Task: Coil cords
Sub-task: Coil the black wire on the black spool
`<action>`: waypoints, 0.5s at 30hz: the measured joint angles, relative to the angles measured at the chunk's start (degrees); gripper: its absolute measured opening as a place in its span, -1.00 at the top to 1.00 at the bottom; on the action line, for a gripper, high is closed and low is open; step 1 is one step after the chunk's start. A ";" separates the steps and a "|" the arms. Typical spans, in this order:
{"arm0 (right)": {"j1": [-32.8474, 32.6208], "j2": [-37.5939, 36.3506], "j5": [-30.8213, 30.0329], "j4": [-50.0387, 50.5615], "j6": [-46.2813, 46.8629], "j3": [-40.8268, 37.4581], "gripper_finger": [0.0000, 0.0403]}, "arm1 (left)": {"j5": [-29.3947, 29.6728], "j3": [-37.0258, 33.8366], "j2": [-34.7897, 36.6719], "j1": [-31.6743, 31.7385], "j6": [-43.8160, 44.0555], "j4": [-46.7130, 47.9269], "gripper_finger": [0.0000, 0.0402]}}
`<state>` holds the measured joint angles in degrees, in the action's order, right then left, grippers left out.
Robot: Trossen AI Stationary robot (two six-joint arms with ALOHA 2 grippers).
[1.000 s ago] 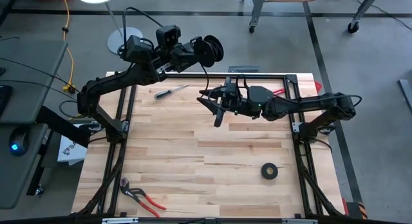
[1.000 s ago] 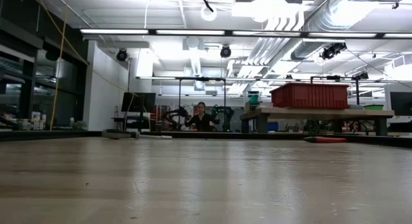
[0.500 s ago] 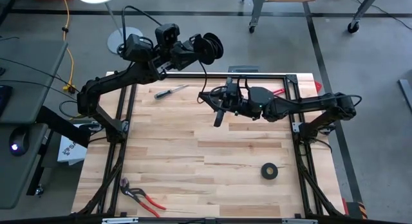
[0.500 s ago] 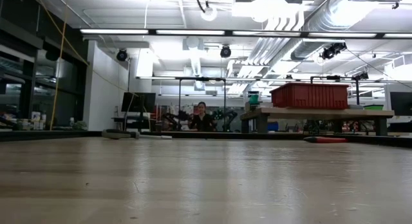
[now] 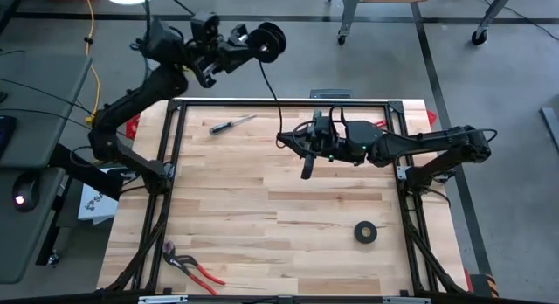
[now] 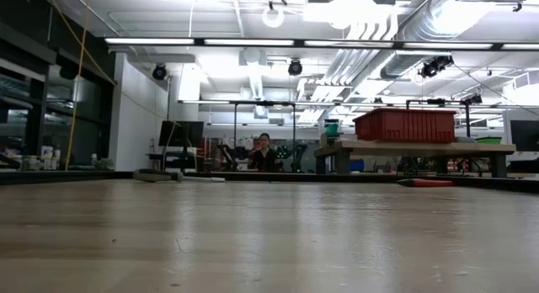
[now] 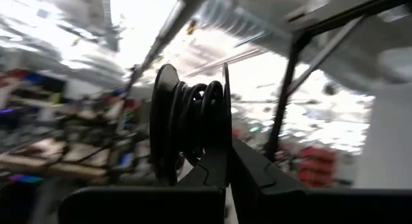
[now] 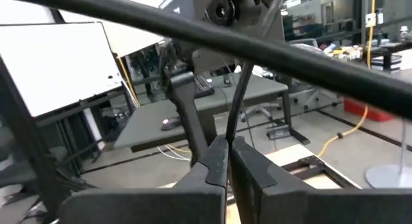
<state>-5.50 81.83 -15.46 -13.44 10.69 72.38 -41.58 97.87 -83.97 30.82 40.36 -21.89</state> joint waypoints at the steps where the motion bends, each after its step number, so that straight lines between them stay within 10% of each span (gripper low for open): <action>1: -0.27 -0.20 0.02 0.17 0.17 0.06 1.00 | 0.00 0.02 0.85 0.92 -1.55 2.59 1.00; 15: -2.83 -2.20 2.47 8.71 4.49 0.04 1.00 | -0.12 0.00 11.17 8.96 -15.29 38.50 1.00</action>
<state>-8.33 79.63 -12.99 -4.74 15.18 72.42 -41.70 97.87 -72.80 39.78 25.07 16.61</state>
